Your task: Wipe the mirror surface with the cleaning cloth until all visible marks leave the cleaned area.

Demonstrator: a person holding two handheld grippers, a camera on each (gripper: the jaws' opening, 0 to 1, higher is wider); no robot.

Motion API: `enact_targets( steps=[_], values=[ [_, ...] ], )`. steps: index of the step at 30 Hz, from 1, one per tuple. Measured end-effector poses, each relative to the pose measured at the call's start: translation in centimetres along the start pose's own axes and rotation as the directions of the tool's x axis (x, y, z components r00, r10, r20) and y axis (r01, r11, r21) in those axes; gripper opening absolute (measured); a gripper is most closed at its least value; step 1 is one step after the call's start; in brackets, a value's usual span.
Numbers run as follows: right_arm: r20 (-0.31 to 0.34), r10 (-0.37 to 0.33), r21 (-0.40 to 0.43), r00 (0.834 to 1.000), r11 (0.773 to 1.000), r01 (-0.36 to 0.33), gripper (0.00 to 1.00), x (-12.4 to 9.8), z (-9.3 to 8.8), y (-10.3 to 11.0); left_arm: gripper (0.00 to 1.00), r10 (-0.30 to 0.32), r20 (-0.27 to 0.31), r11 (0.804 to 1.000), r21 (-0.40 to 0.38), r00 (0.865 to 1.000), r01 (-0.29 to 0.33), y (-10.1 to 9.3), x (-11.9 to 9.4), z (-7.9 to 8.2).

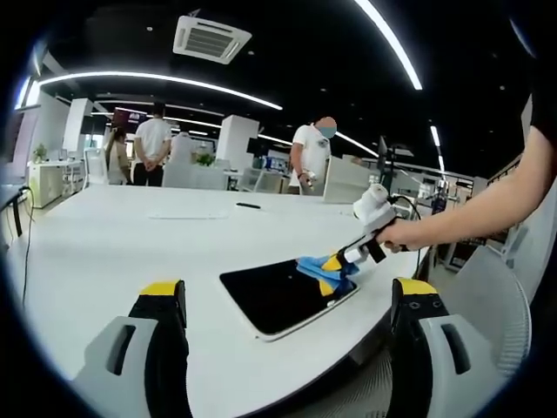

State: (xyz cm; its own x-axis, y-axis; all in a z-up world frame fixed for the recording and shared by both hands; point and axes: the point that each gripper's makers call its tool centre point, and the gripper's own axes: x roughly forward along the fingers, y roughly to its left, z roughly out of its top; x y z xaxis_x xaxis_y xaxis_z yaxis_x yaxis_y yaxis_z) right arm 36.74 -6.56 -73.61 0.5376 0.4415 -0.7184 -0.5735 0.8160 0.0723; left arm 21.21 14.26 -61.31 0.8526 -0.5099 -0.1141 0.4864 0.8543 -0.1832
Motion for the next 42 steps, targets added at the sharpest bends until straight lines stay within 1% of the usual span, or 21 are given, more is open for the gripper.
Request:
enact_targets(
  steps=[2,6,11,16,20,26,28,32,39,42],
  values=[
    [0.0,0.005,0.01,1.0,1.0,-0.005,0.0,-0.3,-0.2,0.4,0.97,0.0,0.001,1.0,0.0,1.0,0.0,0.0,0.0,0.0],
    [-0.003,0.013,0.0,1.0,1.0,-0.013,0.0,-0.6,-0.8,1.2,0.97,0.0,0.002,1.0,0.001,1.0,0.0,0.0,0.0,0.0],
    [0.001,0.025,-0.006,1.0,1.0,-0.025,0.0,-0.9,-1.2,1.4,0.97,-0.001,0.0,1.0,0.0,1.0,0.001,0.0,0.0,0.0],
    [-0.002,0.031,-0.017,1.0,0.999,-0.031,0.0,-1.4,-1.7,2.3,0.97,-0.003,-0.002,1.0,-0.001,1.0,0.003,-0.1,0.0,-0.1],
    [-0.008,0.05,0.011,0.999,0.999,-0.05,0.0,-1.8,-2.1,2.6,0.96,0.0,-0.004,1.0,0.001,1.0,0.0,0.0,0.0,-0.1],
    [-0.019,0.065,-0.015,0.998,0.998,-0.065,0.0,-2.7,-3.0,3.9,0.96,0.0,-0.003,1.0,0.003,1.0,0.0,0.0,-0.1,-0.1],
    [-0.022,0.07,-0.008,0.997,0.998,-0.07,0.0,-2.9,-3.2,4.1,0.96,0.0,-0.003,1.0,0.004,1.0,0.0,0.0,-0.1,-0.1],
    [-0.013,0.064,-0.025,0.998,0.998,-0.064,0.0,-3.1,-3.4,4.5,0.96,0.001,-0.003,1.0,0.005,1.0,-0.001,0.0,-0.1,-0.1],
    [-0.005,0.067,-0.035,0.998,0.997,-0.067,0.0,-3.0,-3.2,4.4,0.96,0.002,-0.004,1.0,0.008,1.0,-0.002,0.0,-0.1,-0.1],
    [0.001,0.072,-0.011,0.997,0.997,-0.072,0.0,-3.0,-3.2,4.4,0.96,0.003,-0.004,1.0,0.007,1.0,-0.003,0.0,-0.1,-0.1]
  ],
)
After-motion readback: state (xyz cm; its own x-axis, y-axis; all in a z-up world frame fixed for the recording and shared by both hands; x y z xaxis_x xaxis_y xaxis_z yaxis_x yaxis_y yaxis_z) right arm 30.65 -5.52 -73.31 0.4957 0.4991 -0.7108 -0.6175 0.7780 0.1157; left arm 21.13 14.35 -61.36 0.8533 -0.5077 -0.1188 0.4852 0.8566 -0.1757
